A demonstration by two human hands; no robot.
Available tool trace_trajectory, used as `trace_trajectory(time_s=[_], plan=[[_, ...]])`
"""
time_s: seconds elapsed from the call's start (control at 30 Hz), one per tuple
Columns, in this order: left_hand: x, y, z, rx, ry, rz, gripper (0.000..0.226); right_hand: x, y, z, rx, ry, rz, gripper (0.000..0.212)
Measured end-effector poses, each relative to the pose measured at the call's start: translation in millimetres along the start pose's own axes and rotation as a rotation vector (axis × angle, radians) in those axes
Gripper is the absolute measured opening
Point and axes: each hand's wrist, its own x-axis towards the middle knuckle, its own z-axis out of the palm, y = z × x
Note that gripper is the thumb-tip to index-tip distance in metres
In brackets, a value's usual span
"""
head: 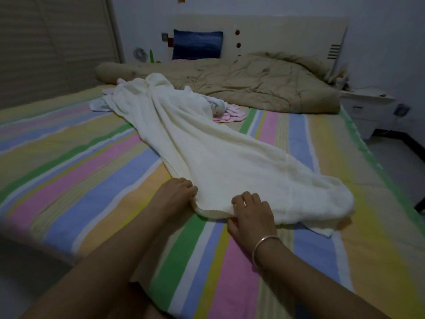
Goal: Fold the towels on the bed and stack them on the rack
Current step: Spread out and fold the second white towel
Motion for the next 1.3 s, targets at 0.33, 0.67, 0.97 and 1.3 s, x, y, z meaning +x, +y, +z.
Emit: trace_trajectory(time_s=[0.33,0.67,0.97,1.3], plan=[[-36.0,-28.6,-19.3,0.145,-0.148,-0.089,0.016,16.1,19.5,8.1,-0.162,0.131,0.01,0.025],[-102.8,-16.2,-6.0,-0.211,0.015,-0.197,0.019,-46.4,93.8,-24.4,0.238,0.269,0.071,0.015],[-123.9,6.1,-18.5,-0.264,-0.034,-0.331,0.023,-88.4,106.4,-70.6,0.24,-0.489,-0.229,0.016],[-152.8,32.5,-29.4,-0.168,-0.294,-0.332,0.022,-106.8,99.7,-97.8,0.253,-0.971,-0.299,0.035]])
